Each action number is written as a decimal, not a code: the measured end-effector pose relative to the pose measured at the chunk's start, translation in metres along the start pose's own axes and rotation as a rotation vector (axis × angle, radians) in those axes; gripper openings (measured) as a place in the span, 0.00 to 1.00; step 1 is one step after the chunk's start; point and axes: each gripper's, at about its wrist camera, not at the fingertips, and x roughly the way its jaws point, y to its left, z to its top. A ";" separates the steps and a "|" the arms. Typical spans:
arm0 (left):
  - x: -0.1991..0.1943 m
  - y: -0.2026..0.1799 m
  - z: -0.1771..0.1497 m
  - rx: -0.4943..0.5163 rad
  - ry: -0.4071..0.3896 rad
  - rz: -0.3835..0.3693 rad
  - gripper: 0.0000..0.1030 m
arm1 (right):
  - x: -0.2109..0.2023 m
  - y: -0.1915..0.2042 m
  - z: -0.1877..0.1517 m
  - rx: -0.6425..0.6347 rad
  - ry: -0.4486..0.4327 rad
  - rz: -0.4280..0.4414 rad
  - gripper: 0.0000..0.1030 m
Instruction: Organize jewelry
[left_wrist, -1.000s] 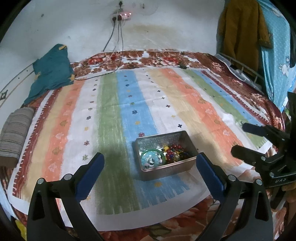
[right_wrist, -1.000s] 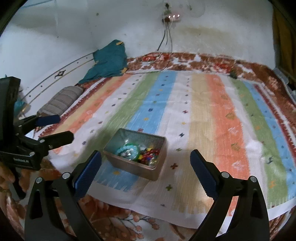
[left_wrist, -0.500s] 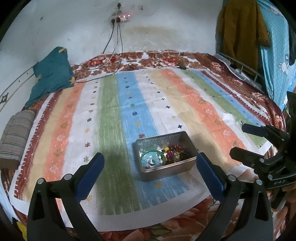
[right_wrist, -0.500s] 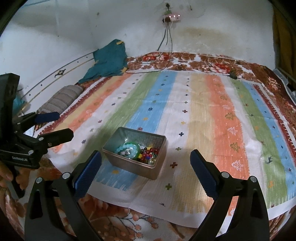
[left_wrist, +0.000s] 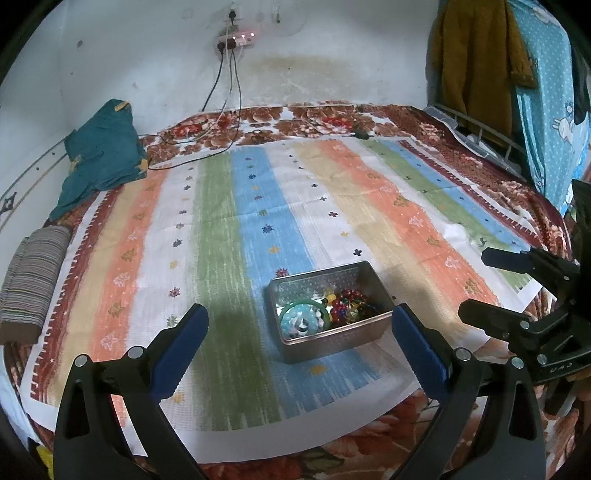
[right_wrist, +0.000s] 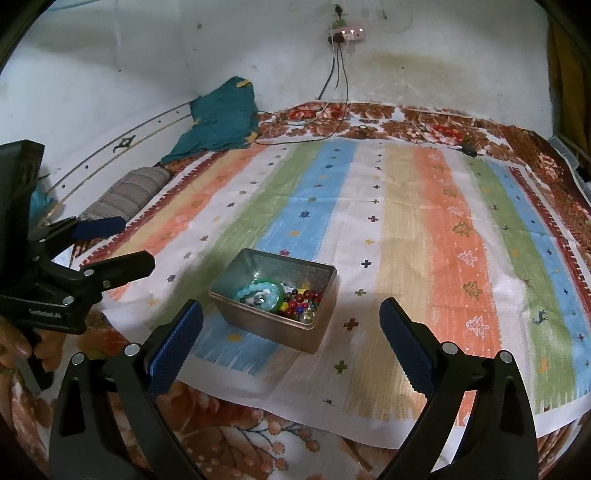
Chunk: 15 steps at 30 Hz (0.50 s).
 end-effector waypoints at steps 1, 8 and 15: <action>0.000 -0.001 0.000 0.002 0.001 -0.002 0.94 | 0.000 0.000 0.000 0.001 0.000 -0.001 0.94; 0.000 -0.004 -0.002 0.006 0.004 -0.005 0.94 | 0.000 0.000 0.000 0.001 0.001 -0.001 0.94; 0.000 -0.006 -0.003 0.011 0.000 -0.010 0.94 | -0.001 0.000 0.001 0.002 0.004 0.000 0.94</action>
